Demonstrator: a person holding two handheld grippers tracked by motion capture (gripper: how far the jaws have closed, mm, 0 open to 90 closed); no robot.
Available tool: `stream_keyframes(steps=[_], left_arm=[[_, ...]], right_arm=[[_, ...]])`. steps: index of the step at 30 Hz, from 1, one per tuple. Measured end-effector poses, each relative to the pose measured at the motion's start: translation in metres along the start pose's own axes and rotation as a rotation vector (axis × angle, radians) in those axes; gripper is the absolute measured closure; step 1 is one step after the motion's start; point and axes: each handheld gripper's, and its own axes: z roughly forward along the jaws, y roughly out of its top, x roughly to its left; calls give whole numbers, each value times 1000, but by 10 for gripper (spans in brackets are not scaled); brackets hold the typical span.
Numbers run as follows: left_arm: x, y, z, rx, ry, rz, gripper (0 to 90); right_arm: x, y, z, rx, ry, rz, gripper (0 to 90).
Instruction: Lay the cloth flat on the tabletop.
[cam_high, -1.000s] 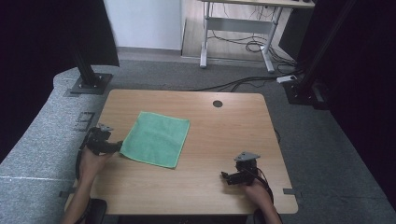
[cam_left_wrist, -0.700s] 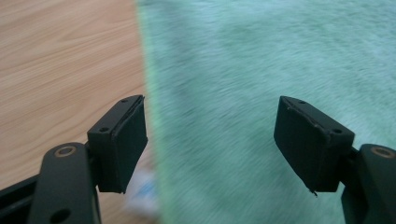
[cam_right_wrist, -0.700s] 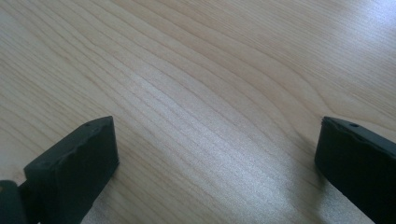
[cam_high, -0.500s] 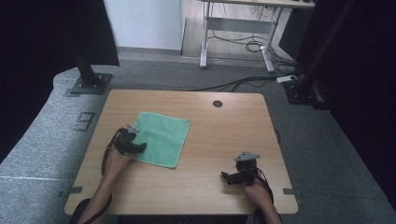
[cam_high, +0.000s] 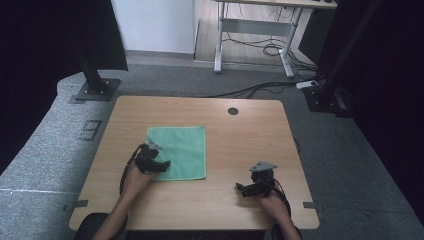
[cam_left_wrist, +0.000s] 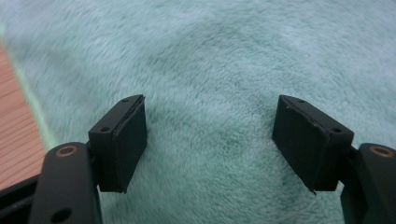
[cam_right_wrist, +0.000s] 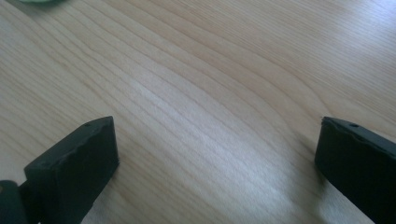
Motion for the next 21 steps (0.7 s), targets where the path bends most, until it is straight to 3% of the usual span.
stream_keyframes(steps=[2, 3, 5, 9, 13, 21], left_arm=[[-2, 3, -1, -3, 22, 43, 223], [-1, 4, -3, -16, 28, 44, 210], [8, 5, -8, -42, 23, 8, 207], [26, 0, -15, -60, 53, -38, 172], [43, -9, -19, -73, 69, -90, 140], [68, -23, -20, -83, 100, -153, 84]], right_arm=[[1, 5, 2, 19, 9, -9, 0], [2, 8, 4, 25, 6, -16, 0], [6, 16, 9, 33, 8, -27, 0], [16, 37, 19, 18, 39, -43, 0], [32, 70, 39, -10, 76, -54, 0], [49, 94, 75, 4, 75, -61, 0]])
